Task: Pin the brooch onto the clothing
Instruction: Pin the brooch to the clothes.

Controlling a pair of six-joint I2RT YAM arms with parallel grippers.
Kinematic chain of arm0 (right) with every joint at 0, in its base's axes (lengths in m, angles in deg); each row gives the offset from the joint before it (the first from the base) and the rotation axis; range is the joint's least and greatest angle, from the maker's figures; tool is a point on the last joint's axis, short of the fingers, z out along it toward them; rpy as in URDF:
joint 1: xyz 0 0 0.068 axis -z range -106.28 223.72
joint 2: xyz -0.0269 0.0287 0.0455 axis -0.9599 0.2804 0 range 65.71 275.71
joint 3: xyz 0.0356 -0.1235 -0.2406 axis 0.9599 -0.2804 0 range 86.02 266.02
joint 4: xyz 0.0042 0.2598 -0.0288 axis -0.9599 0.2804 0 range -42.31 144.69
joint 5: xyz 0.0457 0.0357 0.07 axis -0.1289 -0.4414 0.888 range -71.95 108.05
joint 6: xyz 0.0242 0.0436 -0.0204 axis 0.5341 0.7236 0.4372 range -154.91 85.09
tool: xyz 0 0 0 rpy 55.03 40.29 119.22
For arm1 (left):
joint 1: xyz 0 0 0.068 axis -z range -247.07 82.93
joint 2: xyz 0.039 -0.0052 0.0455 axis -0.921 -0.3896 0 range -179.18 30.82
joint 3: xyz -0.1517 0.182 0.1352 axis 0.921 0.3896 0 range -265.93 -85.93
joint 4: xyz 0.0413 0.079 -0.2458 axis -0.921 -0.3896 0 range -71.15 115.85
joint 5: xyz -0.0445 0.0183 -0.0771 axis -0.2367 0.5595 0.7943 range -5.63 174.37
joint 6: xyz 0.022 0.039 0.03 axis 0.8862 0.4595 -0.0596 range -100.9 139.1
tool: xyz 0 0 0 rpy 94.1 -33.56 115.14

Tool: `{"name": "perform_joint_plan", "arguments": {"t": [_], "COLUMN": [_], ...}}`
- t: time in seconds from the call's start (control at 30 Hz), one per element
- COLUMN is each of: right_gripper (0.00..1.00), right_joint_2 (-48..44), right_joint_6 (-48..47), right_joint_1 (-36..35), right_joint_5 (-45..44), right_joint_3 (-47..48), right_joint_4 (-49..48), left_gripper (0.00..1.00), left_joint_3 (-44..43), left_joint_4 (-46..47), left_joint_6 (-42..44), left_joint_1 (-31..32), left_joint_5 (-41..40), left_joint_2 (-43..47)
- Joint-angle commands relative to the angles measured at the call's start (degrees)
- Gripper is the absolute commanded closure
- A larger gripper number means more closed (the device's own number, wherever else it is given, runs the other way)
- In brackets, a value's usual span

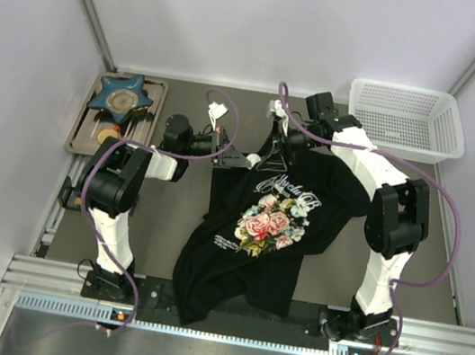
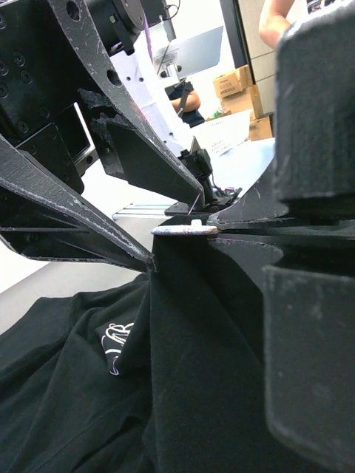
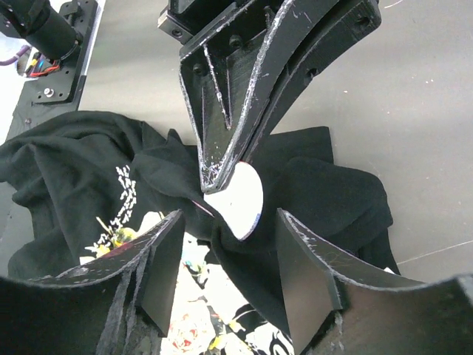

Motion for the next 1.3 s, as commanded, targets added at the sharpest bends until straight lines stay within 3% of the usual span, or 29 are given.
{"name": "perform_joint_plan", "arguments": {"t": [0.0,0.43,0.57,1.27], "right_gripper": [0.48,0.67,0.78,0.84], "right_joint_2": [-1.27,-0.21,0.40,2.25], "right_joint_6": [-0.83,0.75,1.80,10.07], "right_joint_1": [-0.78,-1.13,-1.04,-3.59], "right_joint_5": [1.20,0.24,-0.99,-11.10], "right_joint_3": [0.62,1.42,2.12,3.70], "right_joint_4": [-0.47,-0.65,-0.65,-1.17], "left_gripper": [1.00,1.00,1.00,1.00], "left_joint_3": [-1.60,-1.51,-1.52,-1.34], "left_joint_4": [3.60,1.93,0.70,-10.56], "left_joint_6": [0.84,2.60,3.74,12.62], "left_joint_1": [0.51,0.95,0.95,1.47], "left_joint_5": [0.26,0.09,-0.26,-3.69], "left_joint_2": [0.75,1.54,1.81,5.41]}}
